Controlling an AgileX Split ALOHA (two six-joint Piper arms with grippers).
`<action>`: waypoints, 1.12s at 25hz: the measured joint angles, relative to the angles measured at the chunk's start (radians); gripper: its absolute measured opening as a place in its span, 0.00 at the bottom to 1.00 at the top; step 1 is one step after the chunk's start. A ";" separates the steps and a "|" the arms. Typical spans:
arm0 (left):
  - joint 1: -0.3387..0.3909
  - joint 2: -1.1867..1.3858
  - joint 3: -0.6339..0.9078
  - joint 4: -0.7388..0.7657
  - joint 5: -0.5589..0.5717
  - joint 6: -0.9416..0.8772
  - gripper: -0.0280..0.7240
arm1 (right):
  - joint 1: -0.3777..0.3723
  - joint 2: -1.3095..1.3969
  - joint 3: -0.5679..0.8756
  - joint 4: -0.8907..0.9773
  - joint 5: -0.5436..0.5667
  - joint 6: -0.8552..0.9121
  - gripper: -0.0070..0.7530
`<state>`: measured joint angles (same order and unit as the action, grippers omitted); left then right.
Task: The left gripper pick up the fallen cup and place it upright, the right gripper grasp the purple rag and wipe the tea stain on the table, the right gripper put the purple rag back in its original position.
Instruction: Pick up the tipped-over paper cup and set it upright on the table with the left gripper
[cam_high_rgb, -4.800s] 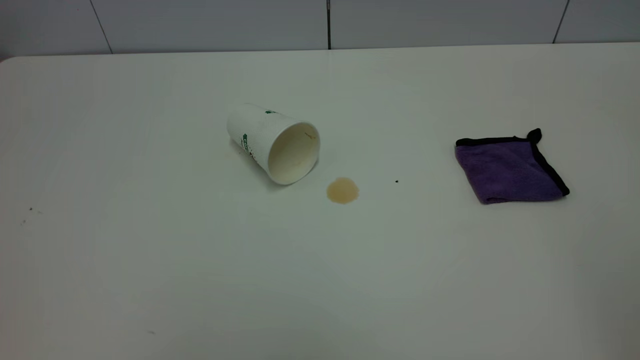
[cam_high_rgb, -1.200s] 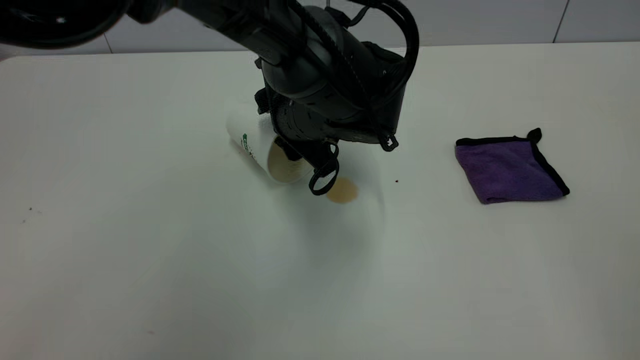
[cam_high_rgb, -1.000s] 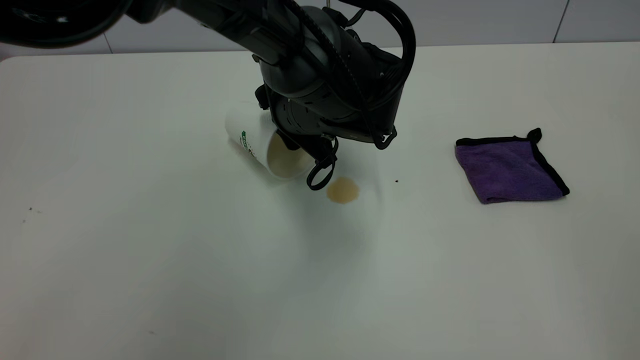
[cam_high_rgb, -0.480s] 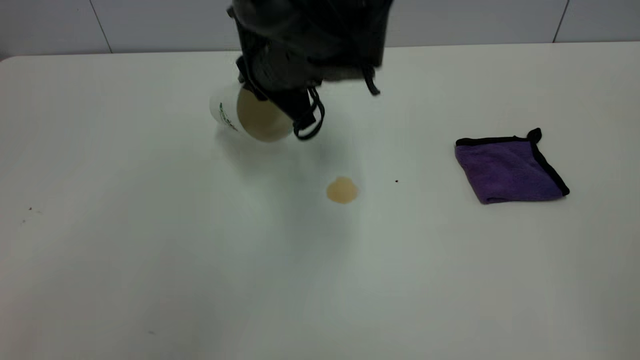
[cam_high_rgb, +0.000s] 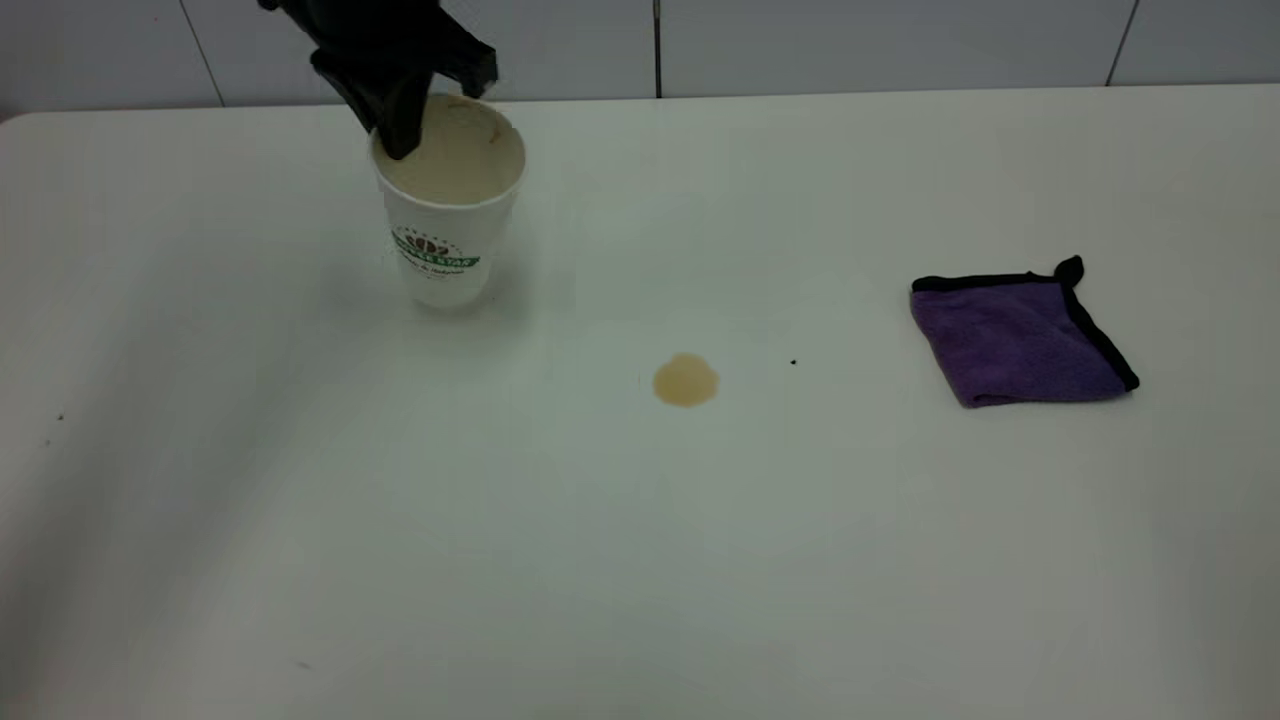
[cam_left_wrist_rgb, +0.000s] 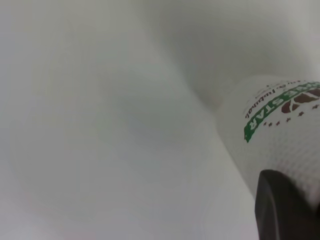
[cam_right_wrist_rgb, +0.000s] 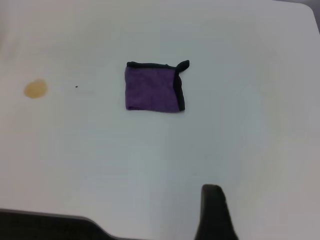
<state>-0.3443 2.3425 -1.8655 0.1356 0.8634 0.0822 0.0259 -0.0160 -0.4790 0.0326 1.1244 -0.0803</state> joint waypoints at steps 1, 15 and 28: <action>0.027 0.000 -0.001 -0.033 -0.007 0.011 0.01 | 0.000 0.000 0.000 0.000 0.000 0.000 0.73; 0.112 0.066 -0.002 -0.229 -0.078 0.041 0.01 | 0.000 0.000 0.000 0.000 0.000 0.000 0.73; 0.114 0.087 -0.006 -0.236 -0.075 0.047 0.24 | 0.000 0.000 0.000 0.000 0.000 0.000 0.73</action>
<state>-0.2302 2.4295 -1.8711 -0.1000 0.7882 0.1295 0.0259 -0.0160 -0.4790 0.0326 1.1244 -0.0803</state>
